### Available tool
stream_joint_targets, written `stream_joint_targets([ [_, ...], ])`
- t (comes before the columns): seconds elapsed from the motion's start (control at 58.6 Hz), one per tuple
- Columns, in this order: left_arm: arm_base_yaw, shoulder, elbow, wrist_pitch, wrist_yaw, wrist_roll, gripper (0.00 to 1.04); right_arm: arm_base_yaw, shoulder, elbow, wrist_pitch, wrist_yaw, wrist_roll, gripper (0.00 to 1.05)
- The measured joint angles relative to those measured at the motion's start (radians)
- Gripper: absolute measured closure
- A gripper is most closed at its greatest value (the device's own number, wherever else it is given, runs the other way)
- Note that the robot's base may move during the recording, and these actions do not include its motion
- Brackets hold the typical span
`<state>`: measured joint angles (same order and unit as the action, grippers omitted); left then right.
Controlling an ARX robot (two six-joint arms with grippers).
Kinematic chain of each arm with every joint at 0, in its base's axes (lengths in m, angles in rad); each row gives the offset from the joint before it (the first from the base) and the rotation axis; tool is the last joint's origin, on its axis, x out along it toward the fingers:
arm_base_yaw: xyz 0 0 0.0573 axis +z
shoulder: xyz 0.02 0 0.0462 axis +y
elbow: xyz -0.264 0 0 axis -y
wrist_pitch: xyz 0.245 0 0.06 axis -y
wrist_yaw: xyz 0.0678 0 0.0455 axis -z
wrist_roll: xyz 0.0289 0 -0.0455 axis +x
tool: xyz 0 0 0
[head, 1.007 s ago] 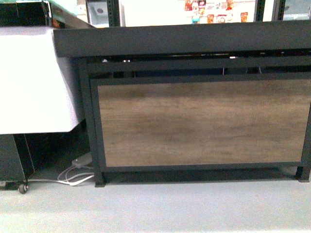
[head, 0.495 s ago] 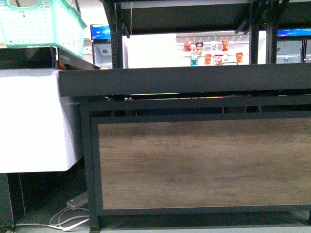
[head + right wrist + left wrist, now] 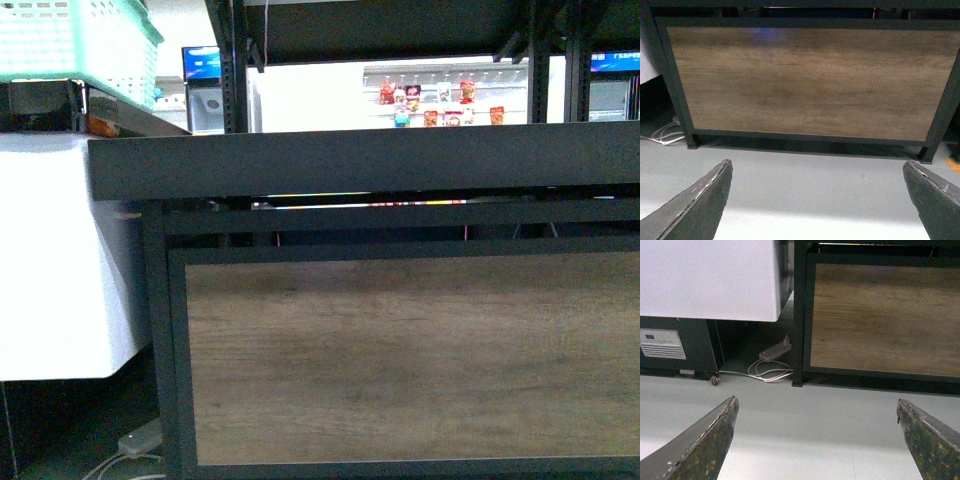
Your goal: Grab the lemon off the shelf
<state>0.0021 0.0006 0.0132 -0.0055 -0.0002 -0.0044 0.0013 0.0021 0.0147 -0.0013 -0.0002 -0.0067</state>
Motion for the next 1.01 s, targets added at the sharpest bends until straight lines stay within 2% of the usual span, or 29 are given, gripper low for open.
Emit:
stream_joint_targets([
  [1.007, 0.0, 0.0, 0.0, 0.0, 0.001, 0.0, 0.08, -0.001, 0.0, 0.0, 0.0, -0.002, 0.0, 0.02],
])
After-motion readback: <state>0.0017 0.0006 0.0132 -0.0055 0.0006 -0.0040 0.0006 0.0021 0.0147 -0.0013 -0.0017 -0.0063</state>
